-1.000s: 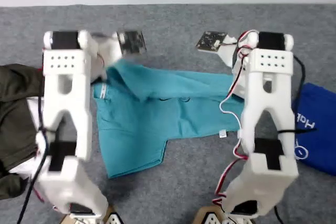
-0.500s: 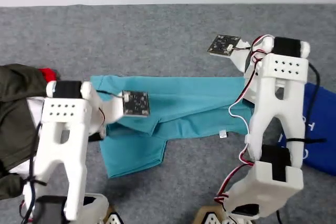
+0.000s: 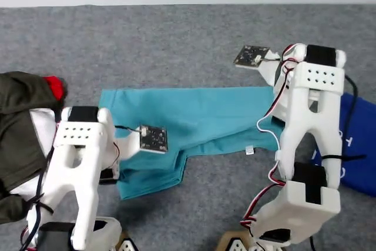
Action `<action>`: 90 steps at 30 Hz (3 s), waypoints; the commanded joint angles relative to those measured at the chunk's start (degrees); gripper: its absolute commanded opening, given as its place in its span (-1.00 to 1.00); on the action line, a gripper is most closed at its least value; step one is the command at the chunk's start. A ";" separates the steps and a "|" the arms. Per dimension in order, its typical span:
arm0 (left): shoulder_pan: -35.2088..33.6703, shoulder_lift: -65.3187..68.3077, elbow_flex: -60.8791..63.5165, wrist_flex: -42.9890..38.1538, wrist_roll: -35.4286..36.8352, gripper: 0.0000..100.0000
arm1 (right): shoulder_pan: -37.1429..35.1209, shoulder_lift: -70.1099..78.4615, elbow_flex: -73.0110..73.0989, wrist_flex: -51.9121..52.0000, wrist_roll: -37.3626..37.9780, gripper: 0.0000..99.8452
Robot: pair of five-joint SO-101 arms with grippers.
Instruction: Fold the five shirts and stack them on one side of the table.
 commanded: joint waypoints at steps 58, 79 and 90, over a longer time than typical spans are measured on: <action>-1.67 -2.02 -14.55 -23.56 52.13 -0.99 | -2.95 32.75 -12.92 -43.12 -28.75 -0.98; -36.22 -2.11 -36.79 -5.01 56.35 -0.99 | -20.00 23.25 -28.84 2.51 -21.54 -0.98; -55.47 1.67 -36.88 -6.33 50.73 -0.99 | -37.49 9.98 -5.54 2.24 -13.45 -0.80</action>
